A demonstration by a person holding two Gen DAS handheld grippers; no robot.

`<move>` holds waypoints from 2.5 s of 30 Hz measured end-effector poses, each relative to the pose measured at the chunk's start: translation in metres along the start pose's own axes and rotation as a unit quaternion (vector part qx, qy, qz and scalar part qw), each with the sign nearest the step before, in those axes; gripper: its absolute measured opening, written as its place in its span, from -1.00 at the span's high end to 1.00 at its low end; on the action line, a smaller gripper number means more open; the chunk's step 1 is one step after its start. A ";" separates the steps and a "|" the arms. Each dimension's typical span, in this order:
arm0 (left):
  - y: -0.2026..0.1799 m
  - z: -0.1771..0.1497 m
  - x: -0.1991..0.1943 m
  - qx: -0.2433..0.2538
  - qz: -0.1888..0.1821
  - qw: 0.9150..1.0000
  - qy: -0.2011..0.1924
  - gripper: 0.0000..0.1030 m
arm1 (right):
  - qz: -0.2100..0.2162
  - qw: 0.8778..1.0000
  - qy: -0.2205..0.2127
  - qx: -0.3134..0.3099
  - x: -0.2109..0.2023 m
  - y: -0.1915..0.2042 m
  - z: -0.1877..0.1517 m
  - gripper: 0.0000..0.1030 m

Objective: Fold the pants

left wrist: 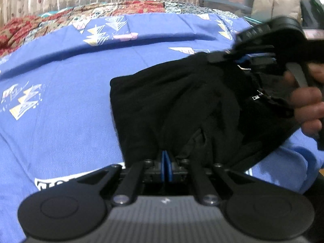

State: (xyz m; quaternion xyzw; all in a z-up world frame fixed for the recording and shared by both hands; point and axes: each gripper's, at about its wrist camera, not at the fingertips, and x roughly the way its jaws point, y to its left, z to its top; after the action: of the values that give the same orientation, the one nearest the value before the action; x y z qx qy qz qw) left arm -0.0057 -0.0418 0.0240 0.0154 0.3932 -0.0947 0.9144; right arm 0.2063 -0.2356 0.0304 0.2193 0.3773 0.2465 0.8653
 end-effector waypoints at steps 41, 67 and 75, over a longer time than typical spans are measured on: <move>0.006 0.019 -0.030 -0.143 -0.099 0.985 -0.004 0.65 | -0.026 0.998 -0.036 0.041 -0.095 -0.066 -0.024 0.37; 0.008 0.002 0.002 -0.171 -0.085 0.980 0.055 0.56 | -0.105 0.980 -0.093 0.139 -0.139 -0.122 -0.039 0.29; 0.006 0.002 0.002 -0.171 -0.084 0.980 0.055 0.56 | -0.110 0.978 -0.096 0.149 -0.143 -0.124 -0.041 0.28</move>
State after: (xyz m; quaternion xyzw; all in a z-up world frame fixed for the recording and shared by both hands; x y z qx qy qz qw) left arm -0.0018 -0.0366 0.0241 -0.1687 0.4528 -0.1017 0.8696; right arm 0.1225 -0.4088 0.0127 0.3256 0.3468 0.0684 0.8769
